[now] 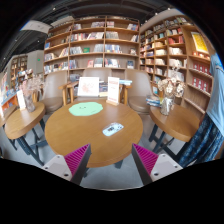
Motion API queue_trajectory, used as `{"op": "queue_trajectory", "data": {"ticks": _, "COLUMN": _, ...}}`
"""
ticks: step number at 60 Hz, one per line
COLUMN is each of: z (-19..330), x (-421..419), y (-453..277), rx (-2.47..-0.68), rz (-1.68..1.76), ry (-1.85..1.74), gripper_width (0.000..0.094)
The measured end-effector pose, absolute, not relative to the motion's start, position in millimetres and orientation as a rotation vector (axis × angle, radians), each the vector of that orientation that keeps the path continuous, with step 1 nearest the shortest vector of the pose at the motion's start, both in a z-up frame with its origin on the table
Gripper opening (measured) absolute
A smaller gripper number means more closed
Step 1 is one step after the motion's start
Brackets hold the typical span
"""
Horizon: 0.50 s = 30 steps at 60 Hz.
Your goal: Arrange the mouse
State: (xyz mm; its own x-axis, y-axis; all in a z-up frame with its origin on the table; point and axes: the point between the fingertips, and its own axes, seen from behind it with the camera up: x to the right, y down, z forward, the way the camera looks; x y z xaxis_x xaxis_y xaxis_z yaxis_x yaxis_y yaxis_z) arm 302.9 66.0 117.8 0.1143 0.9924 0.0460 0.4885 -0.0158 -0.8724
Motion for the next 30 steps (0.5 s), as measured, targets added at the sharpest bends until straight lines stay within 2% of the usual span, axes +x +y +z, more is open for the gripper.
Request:
{"op": "queue_trajectory", "data": {"ticks": 1, "z": 103.5, "x": 307.3, "y": 76.0, "rx": -1.610, "rz": 0.822, "ry": -1.483, "gripper_width": 0.0846}}
{"op": "queue_trajectory", "data": {"ticks": 8, "z": 91.3, "x": 298.6, "y": 74.5, "rx": -1.627, "rz": 0.832, "ry": -1.494, "gripper_width": 0.0849}}
{"op": "queue_trajectory", "data": {"ticks": 17, "z": 46.5, "x": 254.5, "y": 84.3, "rx": -1.630, "rz": 0.841, "ry": -1.513, "gripper_width": 0.0845}}
{"op": "queue_trajectory", "data": {"ticks": 23, "z": 40.0, "x": 233.4, "y": 82.2, "rx": -1.638, "rz": 0.840, "ry": -1.523, "gripper_width": 0.0846}}
{"op": "queue_trajectory", "data": {"ticks": 26, "z": 25.8, "x": 224.5, "y": 85.8, "rx": -1.640, "rz": 0.844, "ry": -1.529, "gripper_width": 0.0846}}
{"op": "queue_trajectory", "data": {"ticks": 27, "z": 31.6, "x": 221.1, "y": 81.5, "rx": -1.646, "rz": 0.839, "ry": -1.532, "gripper_width": 0.0846}}
{"op": "queue_trajectory", "data": {"ticks": 30, "z": 17.4, "x": 212.7, "y": 86.5, "rx": -1.649, "rz": 0.830, "ry": -1.537, "gripper_width": 0.0846}}
